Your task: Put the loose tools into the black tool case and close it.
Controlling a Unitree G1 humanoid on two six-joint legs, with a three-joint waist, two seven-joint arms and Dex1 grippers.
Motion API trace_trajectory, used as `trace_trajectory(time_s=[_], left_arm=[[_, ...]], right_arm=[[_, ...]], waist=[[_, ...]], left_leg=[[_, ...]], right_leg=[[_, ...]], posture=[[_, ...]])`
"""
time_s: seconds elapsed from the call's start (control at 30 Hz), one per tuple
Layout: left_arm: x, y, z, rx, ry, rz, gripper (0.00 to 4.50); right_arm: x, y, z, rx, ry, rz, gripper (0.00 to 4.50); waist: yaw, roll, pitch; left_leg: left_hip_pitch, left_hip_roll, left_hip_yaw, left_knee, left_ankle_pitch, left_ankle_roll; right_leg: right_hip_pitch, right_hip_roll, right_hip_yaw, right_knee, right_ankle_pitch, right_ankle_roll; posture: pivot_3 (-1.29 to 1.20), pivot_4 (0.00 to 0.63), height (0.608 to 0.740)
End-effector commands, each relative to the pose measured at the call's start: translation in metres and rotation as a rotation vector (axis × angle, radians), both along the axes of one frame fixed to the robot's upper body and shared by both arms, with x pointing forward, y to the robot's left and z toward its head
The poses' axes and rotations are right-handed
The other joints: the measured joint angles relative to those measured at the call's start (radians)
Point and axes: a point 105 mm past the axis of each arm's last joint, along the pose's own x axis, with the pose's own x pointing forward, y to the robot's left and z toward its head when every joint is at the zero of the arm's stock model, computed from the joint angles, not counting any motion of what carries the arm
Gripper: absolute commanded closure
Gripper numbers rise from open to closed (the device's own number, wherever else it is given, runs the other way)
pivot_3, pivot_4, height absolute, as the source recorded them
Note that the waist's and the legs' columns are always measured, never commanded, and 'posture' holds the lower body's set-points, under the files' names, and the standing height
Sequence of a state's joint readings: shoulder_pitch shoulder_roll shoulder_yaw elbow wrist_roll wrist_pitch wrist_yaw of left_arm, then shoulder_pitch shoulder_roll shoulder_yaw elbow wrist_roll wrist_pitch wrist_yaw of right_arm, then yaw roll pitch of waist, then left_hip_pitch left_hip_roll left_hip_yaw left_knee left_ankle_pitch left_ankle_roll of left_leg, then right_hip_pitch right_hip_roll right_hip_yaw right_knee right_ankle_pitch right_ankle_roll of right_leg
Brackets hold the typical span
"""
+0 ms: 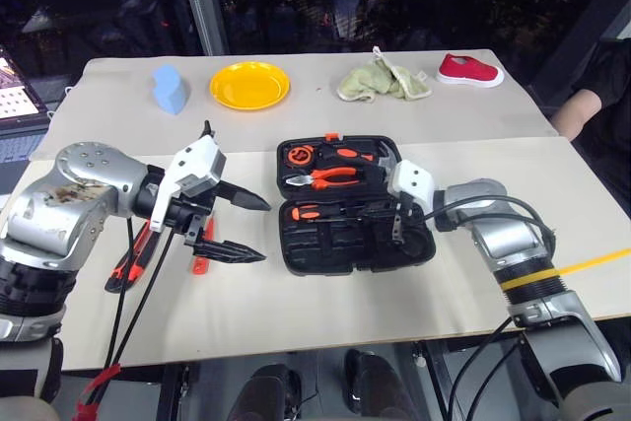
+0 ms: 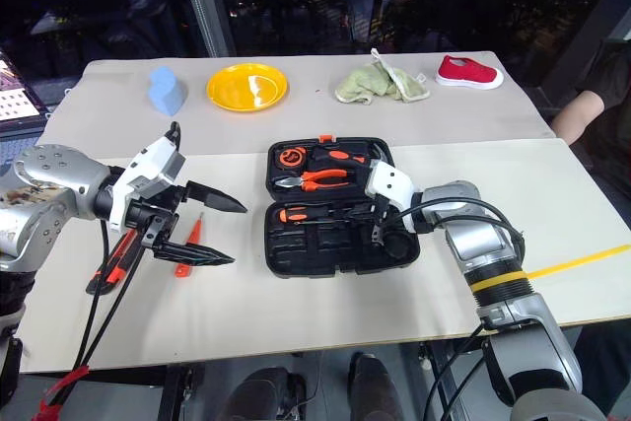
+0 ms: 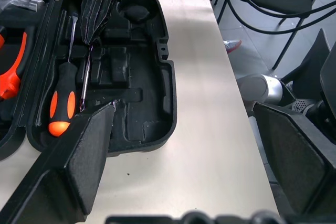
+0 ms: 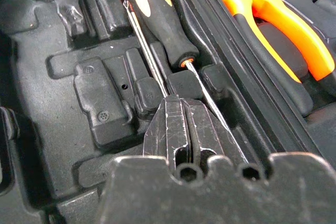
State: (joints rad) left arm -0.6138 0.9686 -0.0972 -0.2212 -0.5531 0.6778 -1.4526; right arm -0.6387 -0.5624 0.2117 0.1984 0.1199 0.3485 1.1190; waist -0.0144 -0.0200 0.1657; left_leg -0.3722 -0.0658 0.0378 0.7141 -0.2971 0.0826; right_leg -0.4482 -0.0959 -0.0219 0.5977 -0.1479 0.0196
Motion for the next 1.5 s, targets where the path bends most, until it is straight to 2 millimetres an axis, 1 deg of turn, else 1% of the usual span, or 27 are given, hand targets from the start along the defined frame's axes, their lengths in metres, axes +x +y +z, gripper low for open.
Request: trace_trajectory(time_s=[0.03,0.07,0.1,0.17,0.23,0.27,0.3,0.33,0.37,0.4,0.47,0.5,0.53,0.6,0.63,0.73,0.8,0.9,0.97,1.0,1.13,1.23,1.27,1.33,1.37,1.5], left_arm=[[0.004,-0.002,0.006,-0.051,-0.046,0.049,0.0],[0.008,0.0,0.005,-0.072,-0.045,0.093,0.0],[0.01,0.002,0.005,-0.094,-0.049,0.144,0.0],[0.012,0.01,0.002,-0.116,-0.038,0.232,0.0],[0.01,0.026,-0.004,-0.122,-0.029,0.332,0.0],[0.008,0.036,-0.007,-0.121,-0.027,0.393,0.0],[0.004,0.047,-0.01,-0.117,-0.021,0.45,0.0],[0.002,0.053,-0.012,-0.114,-0.018,0.484,0.0],[-0.005,0.066,-0.015,-0.105,-0.01,0.544,0.0],[-0.013,0.08,-0.018,-0.096,0.0,0.611,0.0],[-0.03,0.103,-0.024,-0.066,0.012,0.724,0.0],[-0.038,0.11,-0.026,-0.05,0.016,0.762,0.0],[-0.046,0.115,-0.028,-0.035,0.02,0.789,0.0],[-0.056,0.122,-0.033,0.004,0.031,0.833,0.0],[-0.061,0.125,-0.036,0.025,0.036,0.852,0.0],[-0.07,0.126,-0.044,0.097,0.054,0.867,0.0],[-0.062,0.119,-0.047,0.125,0.11,0.904,0.0],[-0.044,0.109,-0.047,0.156,0.149,0.947,0.0],[-0.034,0.107,-0.045,0.169,0.208,0.986,0.0],[-0.028,0.105,-0.044,0.175,0.233,1.004,0.0],[-0.011,0.101,-0.045,0.244,0.359,1.056,0.0],[0.004,0.102,-0.048,0.283,0.424,1.082,0.0],[0.01,0.104,-0.049,0.315,0.431,1.096,0.0],[0.018,0.103,-0.05,0.379,0.431,1.105,0.0],[0.022,0.102,-0.049,0.397,0.435,1.109,0.0],[0.035,0.089,-0.051,0.423,0.468,1.08,0.0]], right_arm=[[-0.018,0.002,0.079,0.274,-0.088,-0.007,4.47],[-0.028,0.0,0.097,0.334,-0.097,-0.002,4.47],[-0.042,-0.003,0.111,0.387,-0.085,0.009,4.47],[-0.061,-0.005,0.122,0.423,-0.067,0.027,4.47],[-0.08,-0.006,0.126,0.433,-0.034,0.057,3.91],[-0.089,-0.006,0.125,0.421,-0.023,0.081,3.73],[-0.096,-0.005,0.124,0.408,-0.014,0.098,3.34],[-0.1,-0.004,0.123,0.4,-0.008,0.107,2.99],[-0.103,-0.003,0.122,0.393,-0.001,0.119,2.68],[-0.106,-0.001,0.12,0.389,0.008,0.131,2.34],[-0.108,0.002,0.118,0.381,0.016,0.159,1.57],[-0.109,0.004,0.117,0.376,0.017,0.169,1.27],[-0.109,0.005,0.117,0.372,0.016,0.177,0.86],[-0.108,0.008,0.115,0.37,0.013,0.191,0.23],[-0.108,0.01,0.115,0.37,0.011,0.197,0.03],[-0.106,0.014,0.116,0.383,0.01,0.215,0.03],[-0.105,0.014,0.115,0.381,0.002,0.221,0.03],[-0.103,0.014,0.112,0.386,-0.026,0.196,0.03],[-0.103,0.016,0.11,0.399,-0.04,0.182,0.03],[-0.102,0.017,0.109,0.407,-0.046,0.175,0.03],[-0.106,0.024,0.104,0.426,-0.056,0.164,0.03],[-0.107,0.029,0.102,0.457,-0.061,0.145,0.03],[-0.108,0.032,0.101,0.469,-0.065,0.138,0.03],[-0.11,0.035,0.099,0.49,-0.07,0.121,0.03],[-0.11,0.036,0.098,0.496,-0.072,0.113,0.03],[-0.111,0.037,0.095,0.518,-0.072,0.082,0.03]], waist=[[0.001,0.001,0.0],[0.002,0.001,0.0],[0.003,0.001,0.0],[0.006,0.0,0.0],[0.007,-0.001,0.0],[0.005,-0.001,0.0],[0.002,-0.001,0.0],[-0.002,0.0,0.0],[-0.002,0.0,0.0],[-0.005,0.0,0.0],[-0.008,0.0,0.0],[-0.005,0.0,0.0],[-0.001,0.0,0.0],[0.01,0.0,0.0],[0.017,0.0,0.0],[0.03,0.0,0.0],[0.034,-0.001,0.0],[0.044,-0.001,0.0],[0.038,-0.002,-0.001],[0.034,-0.002,-0.001],[0.023,-0.003,0.0],[0.015,-0.003,0.0],[0.008,-0.003,0.0],[0.01,-0.004,0.0],[0.01,-0.004,0.0],[0.013,-0.005,0.001]], left_leg=[[-0.002,0.0,0.0,0.0,0.0,0.0],[-0.005,0.0,0.001,0.0,0.0,0.0],[-0.01,0.0,0.001,0.001,0.0,0.0],[-0.014,0.0,0.0,0.001,0.0,0.0],[-0.014,0.002,-0.001,0.0,0.0,0.0],[-0.014,0.002,-0.001,0.0,0.0,0.0],[-0.013,0.003,-0.001,-0.001,-0.001,0.0],[-0.013,0.004,-0.001,-0.002,-0.001,-0.001],[-0.013,0.005,0.0,-0.003,-0.002,-0.001],[-0.013,0.005,0.0,-0.003,-0.002,-0.001],[-0.012,0.006,0.002,-0.003,-0.002,-0.001],[-0.011,0.006,0.002,-0.003,-0.002,-0.001],[-0.01,0.007,0.002,-0.003,-0.002,-0.002],[-0.009,0.007,0.002,-0.003,-0.004,-0.003],[-0.009,0.007,0.002,-0.002,-0.006,-0.009],[-0.004,0.006,0.002,-0.002,-0.007,-0.009],[-0.002,0.006,0.002,-0.001,-0.011,-0.003],[-0.001,0.006,0.001,-0.001,-0.01,-0.004],[0.0,0.006,0.001,-0.001,-0.008,-0.007],[0.0,0.005,0.001,-0.001,-0.005,-0.011],[-0.001,0.005,0.002,-0.003,-0.004,-0.009],[-0.002,0.005,0.002,-0.004,-0.002,-0.006],[-0.002,0.005,0.002,-0.005,-0.002,-0.006],[-0.003,0.005,0.001,-0.005,-0.002,-0.007],[-0.004,0.005,0.001,-0.005,-0.002,-0.011],[-0.004,0.004,0.001,-0.005,-0.003,-0.011]], right_leg=[[-0.002,0.0,0.001,0.001,0.0,0.0],[-0.007,-0.001,0.002,0.002,0.0,0.0],[-0.011,-0.001,0.003,0.005,0.0,0.0],[-0.015,-0.001,0.003,0.012,0.001,-0.001],[-0.015,-0.001,0.002,0.011,0.0,-0.001],[-0.015,-0.001,0.002,0.01,0.0,-0.001],[-0.013,-0.001,0.002,0.006,0.0,-0.001],[-0.013,-0.001,0.002,0.003,0.0,-0.001],[-0.013,0.0,0.002,0.002,0.0,-0.001],[-0.013,0.0,0.002,-0.003,0.0,-0.002],[-0.013,0.0,0.003,-0.003,0.0,-0.002],[-0.012,0.0,0.002,-0.003,0.0,-0.002],[-0.011,0.0,0.002,-0.003,0.0,-0.002],[-0.01,-0.001,0.001,-0.003,-0.001,-0.002],[-0.009,-0.003,0.0,-0.003,0.0,-0.003],[-0.007,-0.004,-0.001,-0.004,-0.001,-0.003],[-0.006,-0.004,-0.001,-0.004,-0.001,-0.002],[-0.004,0.0,-0.004,-0.003,-0.001,-0.002],[-0.003,0.002,-0.003,-0.002,0.0,-0.002],[-0.003,0.002,-0.002,-0.002,0.0,-0.002],[-0.004,0.004,-0.001,-0.001,0.0,-0.003],[-0.007,0.005,-0.001,0.001,0.0,-0.004],[-0.008,0.005,-0.001,0.001,0.0,-0.004],[-0.008,0.005,-0.002,0.002,-0.001,-0.006],[-0.008,0.006,-0.003,0.0,-0.001,-0.006],[-0.008,0.004,-0.002,0.001,-0.001,-0.006]], posture=[[0.0,0.15,0.74],[0.0,0.15,0.74],[0.0,0.15,0.74],[0.0,0.15,0.74],[0.0,0.15,0.74],[0.0,0.15,0.74],[0.0,0.15,0.74],[0.0,0.15,0.74],[0.0,0.15,0.74],[0.0,0.15,0.74],[0.0,0.15,0.74],[0.0,0.15,0.74],[0.0,0.15,0.74],[0.0,0.15,0.74],[0.0,0.15,0.74],[0.0,0.15,0.74],[0.0,0.15,0.74],[0.0,0.15,0.74],[0.0,0.15,0.74],[0.0,0.15,0.74],[0.0,0.15,0.74],[0.0,0.15,0.74],[0.0,0.15,0.74],[0.0,0.15,0.74],[0.0,0.15,0.74],[0.0,0.15,0.74]])
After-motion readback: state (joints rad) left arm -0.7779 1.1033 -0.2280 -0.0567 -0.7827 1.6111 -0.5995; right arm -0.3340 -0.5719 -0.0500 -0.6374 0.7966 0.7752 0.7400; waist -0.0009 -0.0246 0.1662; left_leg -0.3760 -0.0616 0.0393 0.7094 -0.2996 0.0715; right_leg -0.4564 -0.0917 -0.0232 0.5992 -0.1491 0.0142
